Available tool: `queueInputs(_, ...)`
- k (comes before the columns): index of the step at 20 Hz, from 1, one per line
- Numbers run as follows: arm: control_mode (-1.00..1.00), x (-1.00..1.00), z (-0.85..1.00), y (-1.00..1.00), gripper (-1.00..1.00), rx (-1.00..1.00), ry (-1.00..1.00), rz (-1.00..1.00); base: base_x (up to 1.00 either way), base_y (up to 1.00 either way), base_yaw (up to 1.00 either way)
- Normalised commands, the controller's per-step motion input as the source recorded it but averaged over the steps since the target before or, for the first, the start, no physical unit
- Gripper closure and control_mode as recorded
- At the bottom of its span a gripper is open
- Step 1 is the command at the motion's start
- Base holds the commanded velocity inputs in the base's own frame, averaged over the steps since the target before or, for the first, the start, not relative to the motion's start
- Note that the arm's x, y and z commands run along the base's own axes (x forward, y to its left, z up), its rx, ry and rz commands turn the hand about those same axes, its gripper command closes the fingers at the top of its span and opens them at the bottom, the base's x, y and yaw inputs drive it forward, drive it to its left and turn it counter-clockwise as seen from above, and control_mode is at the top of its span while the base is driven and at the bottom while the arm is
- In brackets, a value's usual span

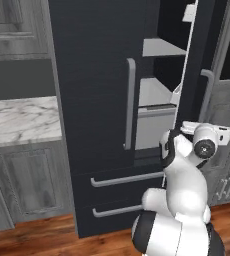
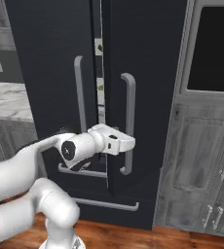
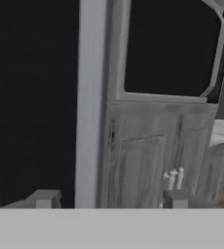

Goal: Take the lemon wedge from the fridge and place it on the plate with fish on the dining counter.

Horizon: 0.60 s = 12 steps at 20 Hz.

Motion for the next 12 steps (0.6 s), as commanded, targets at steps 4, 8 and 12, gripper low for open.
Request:
queueInputs(4, -1.00, -0.56, 1.00, 0.07, -1.00, 0.12, 0.17, -0.17, 0.00, 0.00, 0.00)
queueInputs(8, -1.00, -0.42, 1.00, 0.33, -1.00, 0.01, 0.05, -0.01, 0.00, 0.00, 0.00)
queueInputs(12, -1.00, -0.14, 0.57, 0.30, -1.00, 0.00, -0.17, 0.02, 0.00, 0.00, 0.00)
